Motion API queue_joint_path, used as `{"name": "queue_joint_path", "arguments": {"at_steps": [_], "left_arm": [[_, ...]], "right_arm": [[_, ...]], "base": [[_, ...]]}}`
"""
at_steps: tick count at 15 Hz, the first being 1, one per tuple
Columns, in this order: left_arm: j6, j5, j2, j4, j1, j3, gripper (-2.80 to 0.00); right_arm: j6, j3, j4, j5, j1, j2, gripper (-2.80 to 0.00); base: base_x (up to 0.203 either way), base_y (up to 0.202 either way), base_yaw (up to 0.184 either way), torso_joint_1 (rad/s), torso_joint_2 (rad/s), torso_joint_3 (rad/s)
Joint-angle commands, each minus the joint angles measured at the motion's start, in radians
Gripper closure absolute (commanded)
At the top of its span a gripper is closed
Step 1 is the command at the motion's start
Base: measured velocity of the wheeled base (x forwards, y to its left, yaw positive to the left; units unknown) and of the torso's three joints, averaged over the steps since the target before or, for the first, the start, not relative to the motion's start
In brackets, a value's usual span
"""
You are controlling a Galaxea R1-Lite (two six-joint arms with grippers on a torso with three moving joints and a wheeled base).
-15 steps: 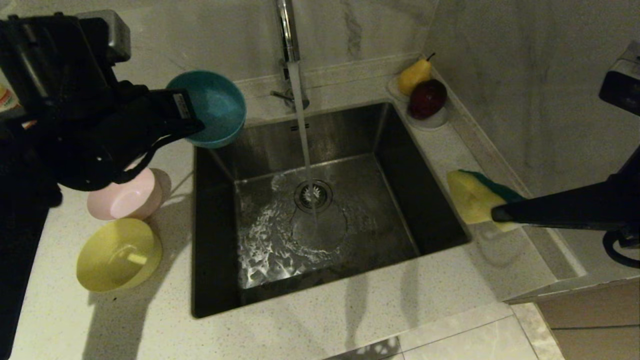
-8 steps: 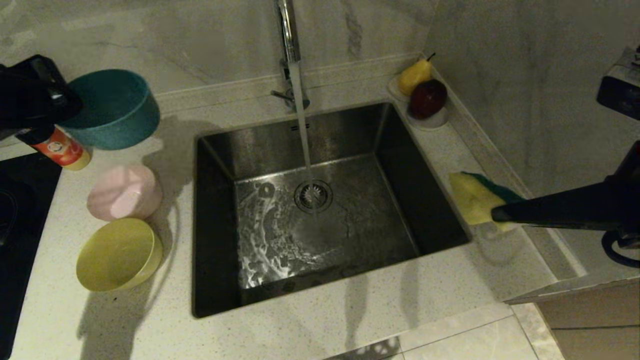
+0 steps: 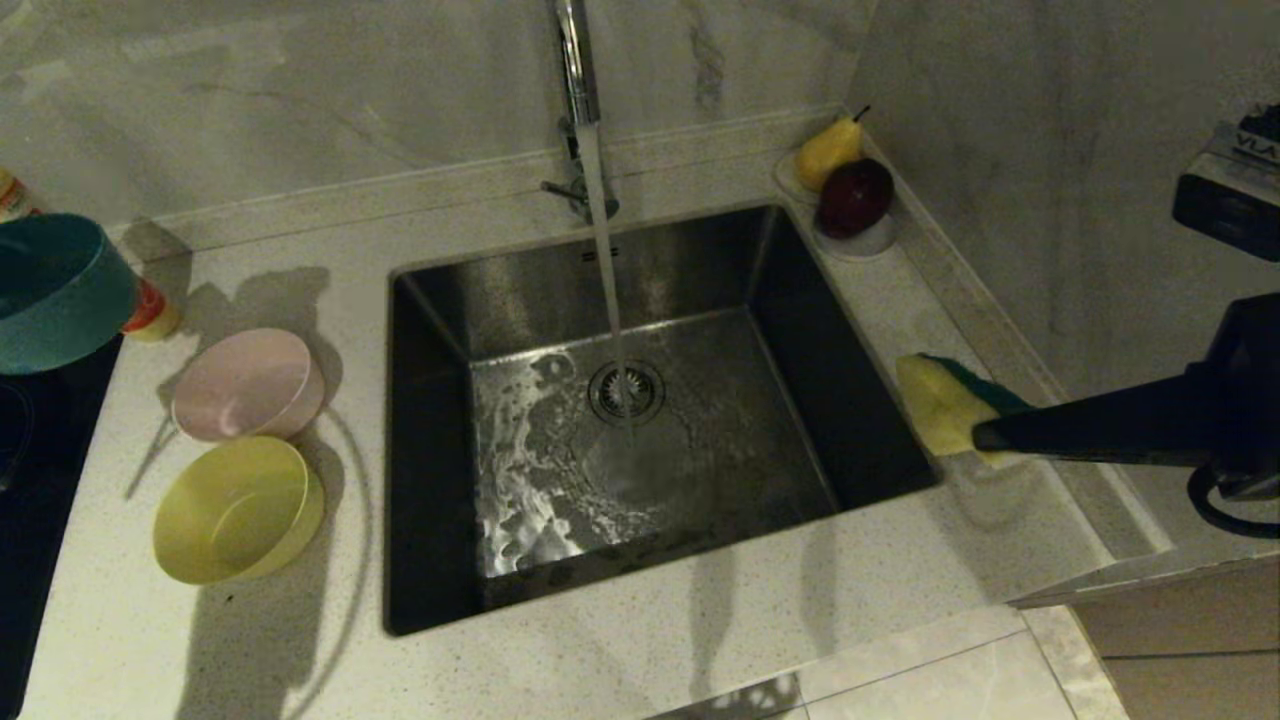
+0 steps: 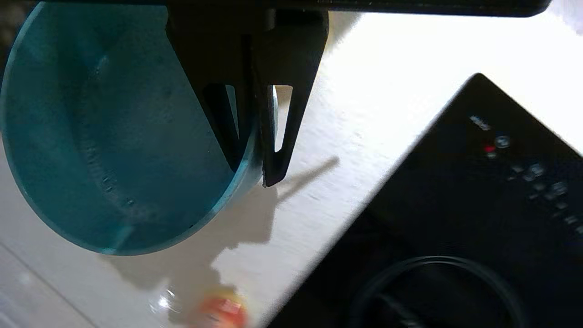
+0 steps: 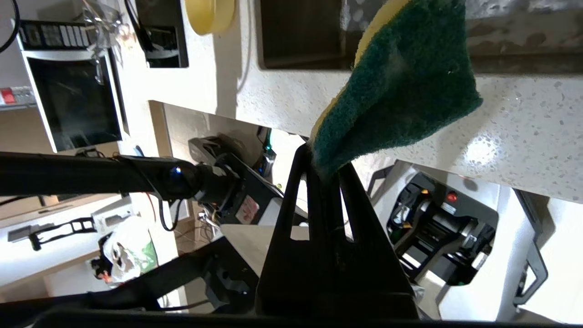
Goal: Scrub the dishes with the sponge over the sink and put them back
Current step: Place the bowl on the table
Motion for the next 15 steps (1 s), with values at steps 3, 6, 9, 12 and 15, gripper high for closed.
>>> {"name": "queue_joint_path", "arguments": {"at_steps": [3, 6, 9, 12, 15], "left_arm": [[-0.022, -0.105, 0.055, -0.085, 0.198, 0.074, 0.00], [-0.027, -0.161, 0.148, -0.109, 0.349, 0.081, 0.00], [-0.038, -0.201, 0.235, -0.215, 0.448, 0.081, 0.00], [-0.039, -0.206, 0.308, -0.279, 0.492, 0.076, 0.00], [-0.039, -0.207, 0.385, -0.343, 0.511, 0.074, 0.00]], "right_arm": [[0.002, 0.001, 0.001, 0.003, -0.001, -0.003, 0.00], [0.000, 0.018, -0.002, 0.004, -0.001, 0.003, 0.00], [0.000, 0.021, -0.002, 0.004, -0.001, 0.003, 0.00], [-0.001, 0.022, -0.002, 0.004, -0.001, 0.006, 0.00], [-0.001, 0.022, -0.003, 0.005, -0.001, 0.004, 0.00]], "base": [[0.000, 0.000, 0.000, 0.000, 0.00, 0.000], [0.000, 0.000, 0.000, 0.000, 0.00, 0.000], [0.000, 0.000, 0.000, 0.000, 0.00, 0.000], [0.000, 0.000, 0.000, 0.000, 0.00, 0.000], [0.000, 0.000, 0.000, 0.000, 0.00, 0.000]]}}
